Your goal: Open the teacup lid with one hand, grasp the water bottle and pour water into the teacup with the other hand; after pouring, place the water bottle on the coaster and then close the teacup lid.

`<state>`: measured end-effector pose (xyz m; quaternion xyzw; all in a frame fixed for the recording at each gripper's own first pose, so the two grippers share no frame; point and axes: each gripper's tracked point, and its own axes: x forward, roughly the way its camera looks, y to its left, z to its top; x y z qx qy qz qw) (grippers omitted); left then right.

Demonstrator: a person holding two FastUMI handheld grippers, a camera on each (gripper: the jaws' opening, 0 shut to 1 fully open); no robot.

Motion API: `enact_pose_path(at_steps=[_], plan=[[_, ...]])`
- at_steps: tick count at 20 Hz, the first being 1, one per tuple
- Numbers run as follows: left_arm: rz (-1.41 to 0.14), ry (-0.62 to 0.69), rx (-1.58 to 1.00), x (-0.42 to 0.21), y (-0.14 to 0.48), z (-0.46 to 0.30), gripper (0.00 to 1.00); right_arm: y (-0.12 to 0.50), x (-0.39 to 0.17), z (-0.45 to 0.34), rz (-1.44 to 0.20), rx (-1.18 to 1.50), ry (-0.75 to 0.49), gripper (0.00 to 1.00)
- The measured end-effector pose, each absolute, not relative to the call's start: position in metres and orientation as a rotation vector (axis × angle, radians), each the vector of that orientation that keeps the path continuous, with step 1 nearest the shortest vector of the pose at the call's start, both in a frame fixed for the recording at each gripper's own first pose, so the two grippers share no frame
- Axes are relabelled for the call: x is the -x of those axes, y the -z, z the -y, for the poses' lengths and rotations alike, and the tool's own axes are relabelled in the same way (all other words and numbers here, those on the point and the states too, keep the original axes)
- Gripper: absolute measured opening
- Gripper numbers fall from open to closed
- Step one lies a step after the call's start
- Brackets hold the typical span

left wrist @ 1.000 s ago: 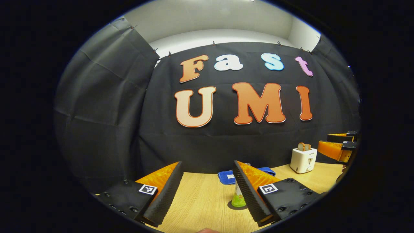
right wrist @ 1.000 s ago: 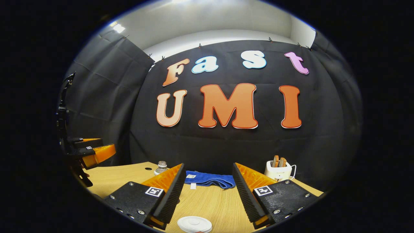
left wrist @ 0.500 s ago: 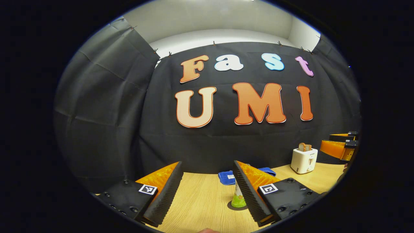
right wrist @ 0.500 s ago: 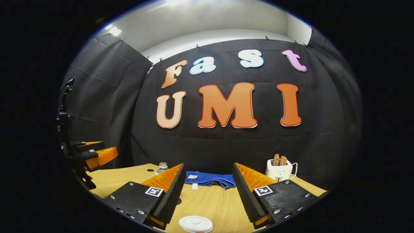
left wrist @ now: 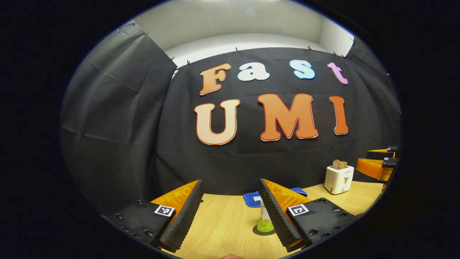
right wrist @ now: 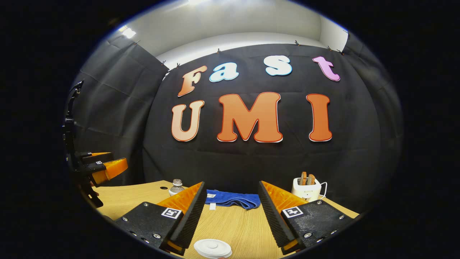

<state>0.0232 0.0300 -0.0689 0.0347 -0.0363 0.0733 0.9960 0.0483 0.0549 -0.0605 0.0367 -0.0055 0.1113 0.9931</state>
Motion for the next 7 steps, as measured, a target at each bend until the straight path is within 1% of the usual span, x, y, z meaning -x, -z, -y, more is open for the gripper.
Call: enact_pose_path(at_steps=[7], plan=[[0.074,-0.146,-0.07,-0.0232,0.0688,-0.029,0.96,0.0591,-0.0483,-0.0552,0.01,-0.083,-0.226,0.86]])
